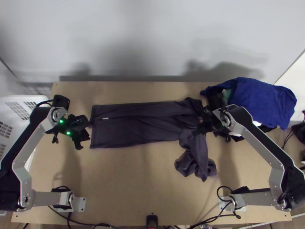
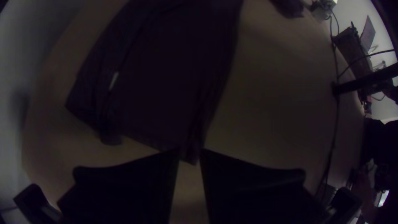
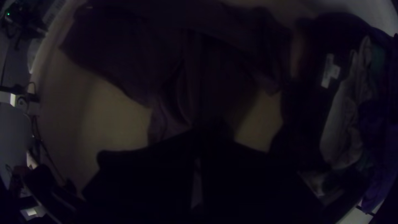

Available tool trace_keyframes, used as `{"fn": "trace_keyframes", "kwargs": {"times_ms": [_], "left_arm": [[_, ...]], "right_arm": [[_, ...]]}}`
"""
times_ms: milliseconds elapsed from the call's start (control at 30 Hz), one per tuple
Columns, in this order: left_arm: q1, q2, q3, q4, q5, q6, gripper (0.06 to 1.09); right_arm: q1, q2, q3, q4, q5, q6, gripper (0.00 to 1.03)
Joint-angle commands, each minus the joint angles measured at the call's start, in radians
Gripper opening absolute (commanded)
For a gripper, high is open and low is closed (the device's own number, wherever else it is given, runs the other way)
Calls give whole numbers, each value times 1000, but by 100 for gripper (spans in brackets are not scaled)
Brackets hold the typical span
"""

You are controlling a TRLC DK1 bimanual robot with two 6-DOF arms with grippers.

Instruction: Fold the t-shirt

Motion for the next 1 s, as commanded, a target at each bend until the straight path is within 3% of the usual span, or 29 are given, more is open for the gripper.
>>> {"fn": "trace_keyframes", "kwargs": {"times_ms": [0,100,167,233,600,867,967], "left_arm": [[-70,13,-37,18,18,-33,47],[-130,5,-83,47,18,-41,69],[-161,0,-104,62,17,-41,93],[-188,-3,-130,85,15,-39,102],[-173,101,-192,262,-121,47,94],[-124,148,-169,282,-131,88,88],[-116,155,-169,282,-131,97,80]], "right_arm": [[14,46,2,7,-8,-1,3],[14,53,-2,10,-8,-2,3],[14,52,-8,13,-8,-1,3],[14,52,-8,13,-8,-1,3],[14,41,10,11,-8,3,3],[15,36,2,11,-8,4,3],[15,35,4,11,-8,6,3]]}}
